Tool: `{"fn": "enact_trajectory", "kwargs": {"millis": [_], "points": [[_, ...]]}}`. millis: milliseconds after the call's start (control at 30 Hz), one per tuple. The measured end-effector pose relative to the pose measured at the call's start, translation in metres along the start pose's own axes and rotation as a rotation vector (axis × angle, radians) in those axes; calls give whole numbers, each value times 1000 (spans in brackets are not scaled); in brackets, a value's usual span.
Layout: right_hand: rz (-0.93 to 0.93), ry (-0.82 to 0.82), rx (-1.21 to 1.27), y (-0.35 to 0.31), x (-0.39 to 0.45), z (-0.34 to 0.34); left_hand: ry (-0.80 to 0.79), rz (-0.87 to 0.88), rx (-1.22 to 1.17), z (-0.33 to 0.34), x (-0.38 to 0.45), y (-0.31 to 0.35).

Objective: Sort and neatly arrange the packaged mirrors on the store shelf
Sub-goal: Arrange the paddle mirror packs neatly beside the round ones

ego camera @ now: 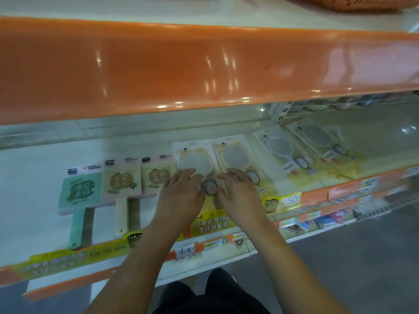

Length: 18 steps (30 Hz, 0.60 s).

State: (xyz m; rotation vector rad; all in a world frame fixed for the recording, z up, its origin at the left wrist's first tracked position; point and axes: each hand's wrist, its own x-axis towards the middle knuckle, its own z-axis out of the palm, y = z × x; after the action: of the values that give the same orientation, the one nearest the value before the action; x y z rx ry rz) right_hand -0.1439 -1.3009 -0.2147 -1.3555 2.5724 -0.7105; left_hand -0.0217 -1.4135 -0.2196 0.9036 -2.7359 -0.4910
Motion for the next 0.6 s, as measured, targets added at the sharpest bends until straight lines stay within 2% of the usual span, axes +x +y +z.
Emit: {"fn": "enact_trajectory", "kwargs": {"millis": [200, 400, 600], "points": [[102, 98, 30, 22, -4, -2, -5, 43, -17, 14, 6, 20], [138, 113, 69, 61, -2, -18, -24, 97, 7, 32, 32, 54], [139, 164, 39, 121, 18, -46, -114, 33, -4, 53, 70, 110]]}}
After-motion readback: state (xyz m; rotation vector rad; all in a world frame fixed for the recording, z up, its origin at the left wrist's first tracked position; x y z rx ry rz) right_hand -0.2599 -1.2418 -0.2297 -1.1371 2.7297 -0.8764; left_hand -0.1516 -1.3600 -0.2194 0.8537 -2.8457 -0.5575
